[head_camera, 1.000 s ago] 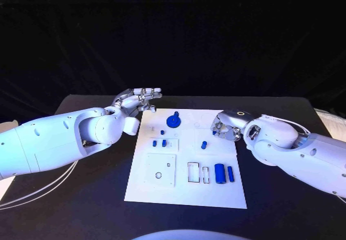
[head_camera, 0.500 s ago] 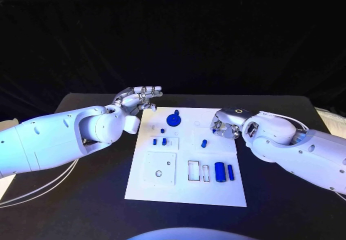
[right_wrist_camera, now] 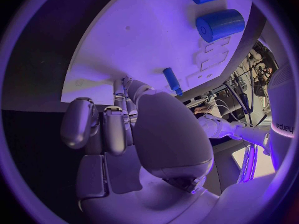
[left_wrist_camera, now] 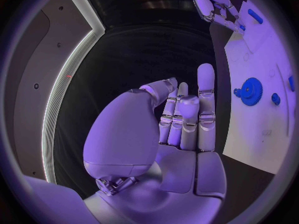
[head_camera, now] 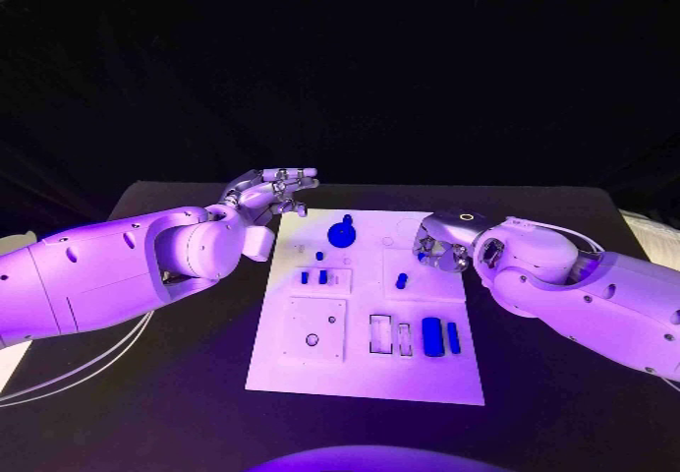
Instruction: Assemble the parts on the task board
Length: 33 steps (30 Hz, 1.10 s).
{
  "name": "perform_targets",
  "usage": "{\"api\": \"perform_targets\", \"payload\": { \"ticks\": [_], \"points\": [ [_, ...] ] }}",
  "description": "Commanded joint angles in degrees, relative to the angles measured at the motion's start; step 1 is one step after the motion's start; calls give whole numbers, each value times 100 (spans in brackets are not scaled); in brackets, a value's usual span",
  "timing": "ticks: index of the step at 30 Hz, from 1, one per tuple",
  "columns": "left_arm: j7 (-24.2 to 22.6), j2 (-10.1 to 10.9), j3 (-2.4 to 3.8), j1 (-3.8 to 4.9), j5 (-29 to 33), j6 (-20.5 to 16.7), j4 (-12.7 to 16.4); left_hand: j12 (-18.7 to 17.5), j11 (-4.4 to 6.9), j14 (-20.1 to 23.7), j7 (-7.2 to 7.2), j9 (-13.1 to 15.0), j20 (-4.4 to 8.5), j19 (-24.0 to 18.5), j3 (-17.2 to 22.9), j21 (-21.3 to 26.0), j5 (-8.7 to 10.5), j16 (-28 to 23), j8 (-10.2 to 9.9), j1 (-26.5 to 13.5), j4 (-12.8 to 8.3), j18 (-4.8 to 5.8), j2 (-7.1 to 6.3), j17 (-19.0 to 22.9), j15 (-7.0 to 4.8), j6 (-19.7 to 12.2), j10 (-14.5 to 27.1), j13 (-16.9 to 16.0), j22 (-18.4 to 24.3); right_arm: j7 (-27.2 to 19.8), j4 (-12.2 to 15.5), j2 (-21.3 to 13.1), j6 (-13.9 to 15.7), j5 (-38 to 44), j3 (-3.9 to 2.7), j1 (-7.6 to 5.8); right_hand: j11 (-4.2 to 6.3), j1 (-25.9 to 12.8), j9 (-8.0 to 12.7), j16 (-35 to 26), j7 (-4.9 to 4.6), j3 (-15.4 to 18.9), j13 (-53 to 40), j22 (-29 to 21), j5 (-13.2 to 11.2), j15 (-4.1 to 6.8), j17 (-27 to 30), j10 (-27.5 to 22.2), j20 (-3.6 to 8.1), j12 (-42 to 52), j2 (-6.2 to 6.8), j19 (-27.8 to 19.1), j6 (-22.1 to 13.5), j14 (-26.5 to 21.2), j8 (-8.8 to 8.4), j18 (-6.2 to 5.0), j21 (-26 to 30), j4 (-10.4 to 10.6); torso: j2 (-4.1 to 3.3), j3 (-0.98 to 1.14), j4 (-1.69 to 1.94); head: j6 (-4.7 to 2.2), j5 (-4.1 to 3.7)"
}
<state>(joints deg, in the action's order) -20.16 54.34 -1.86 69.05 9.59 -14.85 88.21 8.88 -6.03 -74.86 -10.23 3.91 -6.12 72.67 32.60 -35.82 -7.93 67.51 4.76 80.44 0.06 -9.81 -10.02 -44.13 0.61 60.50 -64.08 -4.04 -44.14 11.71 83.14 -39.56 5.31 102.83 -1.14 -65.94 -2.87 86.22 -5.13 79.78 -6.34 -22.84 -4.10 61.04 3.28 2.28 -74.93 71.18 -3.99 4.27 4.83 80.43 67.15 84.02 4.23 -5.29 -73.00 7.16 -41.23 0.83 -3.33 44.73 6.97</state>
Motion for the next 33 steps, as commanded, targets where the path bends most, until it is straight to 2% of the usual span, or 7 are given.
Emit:
{"api": "perform_targets", "payload": {
  "ticks": [1, 10, 13, 25, 33],
  "points": [
    [-64, -4, 4, 5, -14, -14, 14, 40, -14, 50, -9, -5, 6, -26, 0, 14, -28, -32, 12, 32, -53, -65, 13, 16, 11, -15, 52, 9, 0, 114, -4, 11, -63, 157, 76, 98, 5, -63, -31, -18, -8, -94, 3, 16, -15, -19, -113, 67, 11, 7, -51, 44, 54, 355, 40, -21, -13, -51, -1, 3, 5, 0, -5],
    [-62, -14, 4, 5, -15, -76, -2, 43, -46, 132, -41, -14, -3, -65, -1, 14, -24, -90, -16, 23, -89, -57, -2, 153, 33, -88, 148, 21, -9, 112, 49, -34, 426, 144, 62, 78, -1, -137, -68, -7, -28, -274, 14, 39, -26, -46, -110, 162, -10, -7, -54, 65, 98, 358, 37, -19, -30, -180, 1, 5, 11, -12, 3],
    [-61, -16, 4, 5, -15, -92, -8, 47, -50, 143, -45, -14, -5, -72, -1, 14, -24, -95, -17, 22, -93, -56, -1, 168, 36, -94, 157, 21, -10, 93, 102, -63, 515, 108, 48, 65, -5, -151, -73, 0, -32, -307, 17, 37, -26, -49, -115, 167, -13, -16, -48, 66, 98, 359, 33, -20, -30, -206, 4, 5, -3, -2, 17],
    [-36, -22, 4, 5, -15, -138, -31, 53, -53, 153, -49, -13, -7, -80, -1, 14, -24, -98, -18, 21, -98, -55, 1, 179, 39, -101, 167, 21, -12, 102, 303, -179, 626, 17, -3, -6, -11, -185, -82, -1, -39, -346, 20, 42, -29, -55, -109, 173, -19, -28, -22, 68, 101, 358, 27, -19, -34, -243, 4, 1, -9, -8, 15],
    [-9, -20, 4, 5, -15, -184, -46, 64, -71, 192, -68, -14, -17, -109, -8, 12, -22, -110, -26, 7, -111, -53, -4, 230, 53, -135, 219, 23, -20, 139, 555, -307, 682, -33, -33, -20, -13, -198, -85, -1, -41, -354, 21, 42, -28, -57, -108, 174, -20, -31, -13, 68, 103, 358, 26, -19, -33, -251, 0, 3, -6, -8, 24]
  ]
}}
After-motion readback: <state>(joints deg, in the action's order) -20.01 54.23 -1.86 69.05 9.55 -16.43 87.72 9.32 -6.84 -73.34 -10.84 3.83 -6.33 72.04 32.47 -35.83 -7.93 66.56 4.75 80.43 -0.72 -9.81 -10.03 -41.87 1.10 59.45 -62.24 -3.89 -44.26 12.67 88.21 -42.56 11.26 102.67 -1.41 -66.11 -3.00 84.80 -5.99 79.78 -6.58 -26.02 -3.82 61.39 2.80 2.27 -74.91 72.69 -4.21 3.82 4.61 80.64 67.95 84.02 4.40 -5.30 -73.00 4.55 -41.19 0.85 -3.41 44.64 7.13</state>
